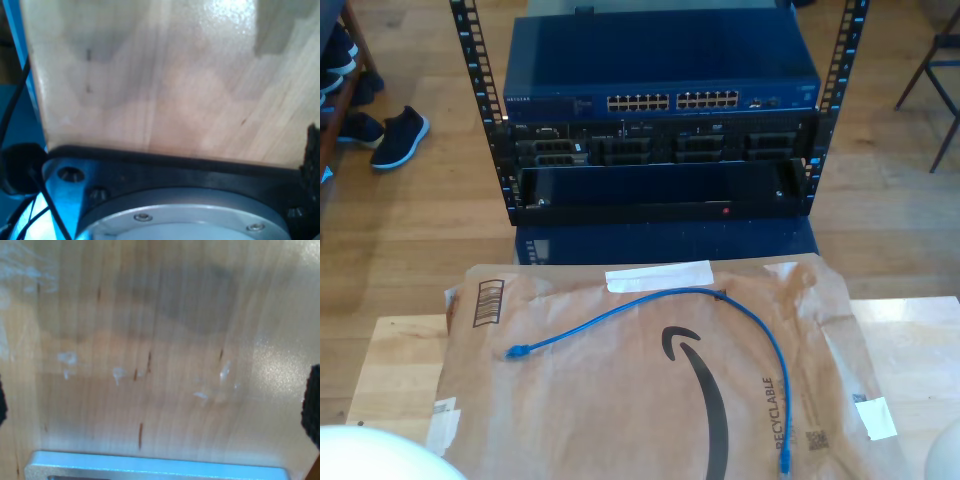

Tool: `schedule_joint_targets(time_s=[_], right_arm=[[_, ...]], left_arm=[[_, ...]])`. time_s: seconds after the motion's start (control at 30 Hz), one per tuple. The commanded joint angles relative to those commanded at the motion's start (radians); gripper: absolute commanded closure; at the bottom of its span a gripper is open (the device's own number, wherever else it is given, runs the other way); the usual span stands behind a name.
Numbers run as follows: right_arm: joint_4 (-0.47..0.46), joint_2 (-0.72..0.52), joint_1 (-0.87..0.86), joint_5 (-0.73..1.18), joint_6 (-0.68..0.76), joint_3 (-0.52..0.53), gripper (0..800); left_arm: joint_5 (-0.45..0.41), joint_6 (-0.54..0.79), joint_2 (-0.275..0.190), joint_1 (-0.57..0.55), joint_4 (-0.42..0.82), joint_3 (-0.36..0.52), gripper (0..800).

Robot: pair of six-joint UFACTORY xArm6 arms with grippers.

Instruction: Grab the cable and plug it in

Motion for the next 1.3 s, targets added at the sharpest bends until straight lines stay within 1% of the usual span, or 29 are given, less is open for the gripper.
schedule_joint_targets(time_s=[1.03,1.17,1.23,1.3], right_arm=[[0.0,0.0,0.0,0.0,0.0,0.0,2],[0.0,-0.008,0.0,0.015,0.003,-0.015,2],[0.002,-0.032,0.0,0.032,0.003,-0.029,2],[0.0,-0.058,0.0,0.072,0.025,-0.048,2]], left_arm=[[0.002,0.002,0.003,0.0,0.002,-0.002,0],[0.005,-0.003,0.003,-0.002,0.009,-0.006,0],[0.034,-0.005,-0.009,0.0,0.009,-0.028,0],[0.12,-0.011,-0.011,0.0,0.009,-0.072,0]])
